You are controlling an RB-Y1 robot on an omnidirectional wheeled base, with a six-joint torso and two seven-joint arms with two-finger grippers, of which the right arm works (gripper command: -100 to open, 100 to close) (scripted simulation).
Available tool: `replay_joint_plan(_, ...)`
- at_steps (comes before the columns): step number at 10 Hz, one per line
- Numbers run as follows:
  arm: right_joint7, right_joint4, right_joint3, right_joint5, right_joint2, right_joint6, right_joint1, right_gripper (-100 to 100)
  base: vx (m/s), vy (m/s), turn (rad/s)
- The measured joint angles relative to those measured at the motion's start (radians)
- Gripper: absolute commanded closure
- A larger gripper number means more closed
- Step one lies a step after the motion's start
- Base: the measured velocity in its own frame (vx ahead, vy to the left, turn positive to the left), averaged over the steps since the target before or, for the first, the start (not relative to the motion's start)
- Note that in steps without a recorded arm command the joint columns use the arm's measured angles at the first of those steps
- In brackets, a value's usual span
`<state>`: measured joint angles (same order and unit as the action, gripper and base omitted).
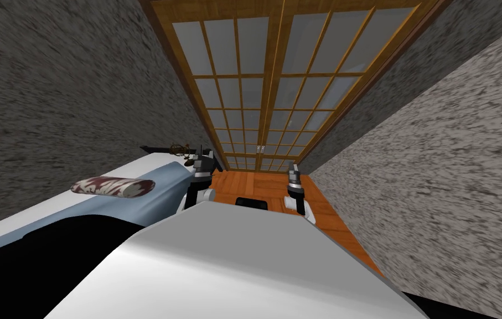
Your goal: Pull the door open
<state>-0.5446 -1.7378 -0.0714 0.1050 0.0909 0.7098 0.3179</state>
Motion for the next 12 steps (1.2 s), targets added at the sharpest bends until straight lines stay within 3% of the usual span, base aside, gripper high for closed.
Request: replay_joint_plan(12,-0.183,0.298,-0.037,0.077,0.035,0.062,-0.075,-100,0.098,0.047,-0.012)
